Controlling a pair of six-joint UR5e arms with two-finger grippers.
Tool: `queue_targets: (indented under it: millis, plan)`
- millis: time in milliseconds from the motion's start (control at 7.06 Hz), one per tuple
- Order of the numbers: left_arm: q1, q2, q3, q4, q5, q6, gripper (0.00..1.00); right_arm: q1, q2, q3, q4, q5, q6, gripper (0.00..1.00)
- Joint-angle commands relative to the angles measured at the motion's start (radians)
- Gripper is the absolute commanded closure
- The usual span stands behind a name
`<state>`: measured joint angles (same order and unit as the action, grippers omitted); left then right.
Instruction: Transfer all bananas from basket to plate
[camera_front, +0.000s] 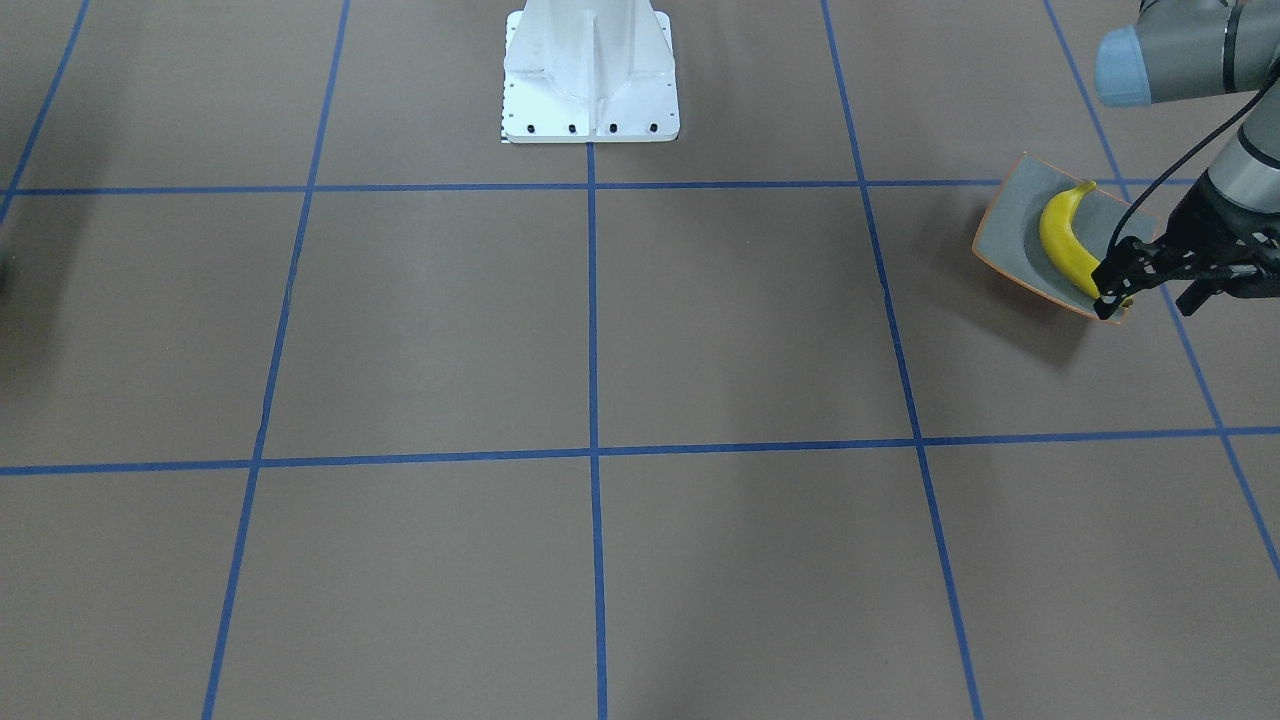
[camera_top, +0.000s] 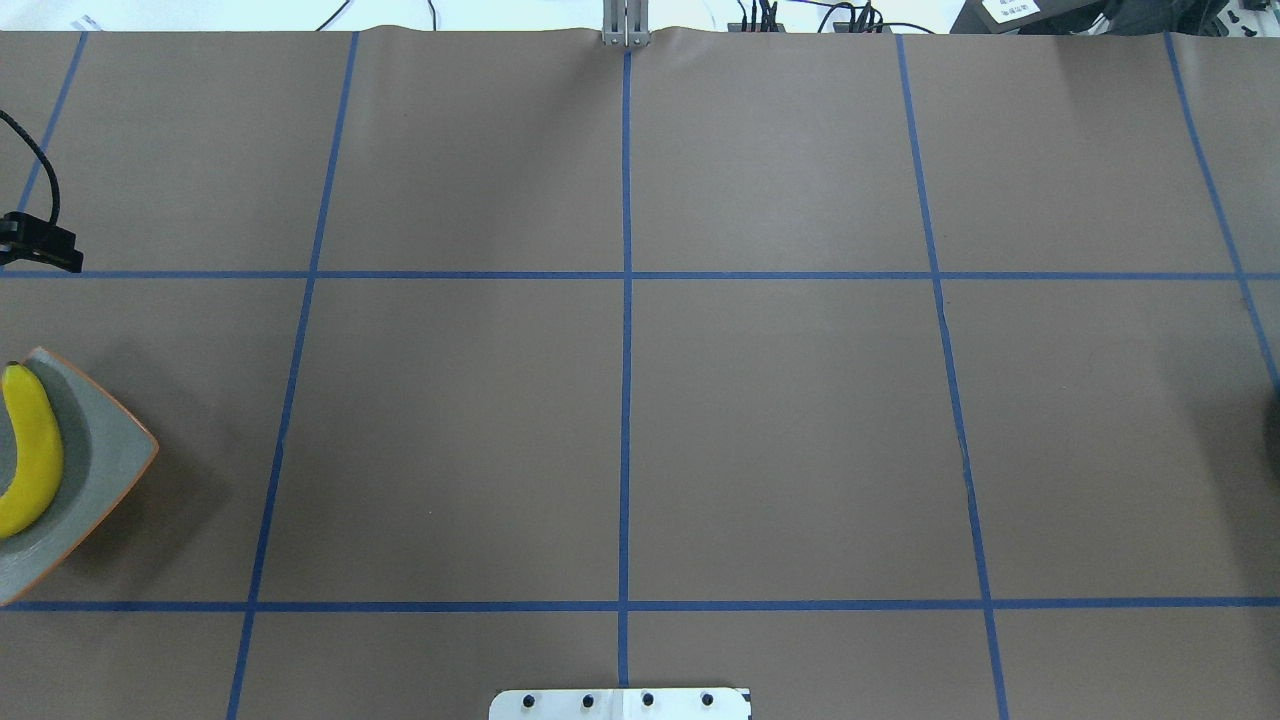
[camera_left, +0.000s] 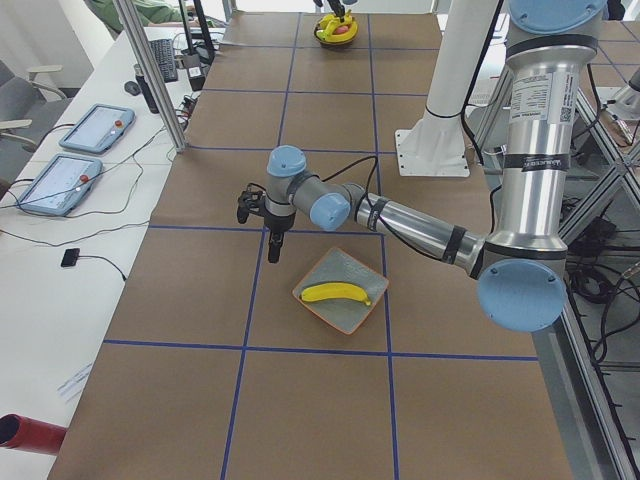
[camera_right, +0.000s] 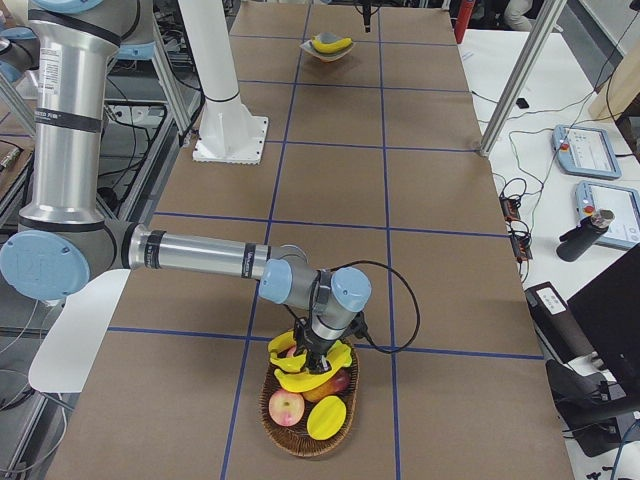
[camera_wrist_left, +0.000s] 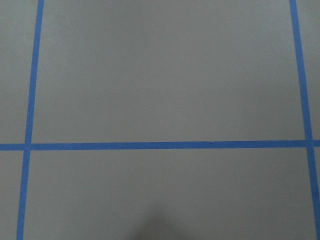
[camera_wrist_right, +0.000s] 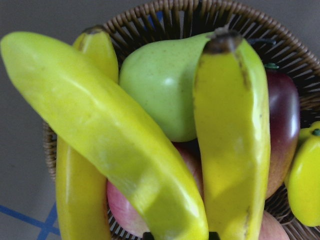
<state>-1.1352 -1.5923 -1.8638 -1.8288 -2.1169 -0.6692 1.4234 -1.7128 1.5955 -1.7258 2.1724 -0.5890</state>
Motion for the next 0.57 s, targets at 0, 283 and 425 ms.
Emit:
queue_targets:
  millis: [0,283,425]
  plan:
    - [0.000,-0.002,0.000,-0.001,-0.002,-0.001,0.00,0.009,0.001,0.006,-0.001,-0.012,-0.021,1.00]
    - [0.002,-0.005,0.000,-0.001,-0.002,-0.001,0.00,0.064,-0.001,0.006,-0.008,-0.016,-0.083,1.00]
    - [0.002,-0.005,0.003,-0.001,-0.002,-0.001,0.00,0.084,-0.001,0.021,-0.015,-0.026,-0.084,1.00]
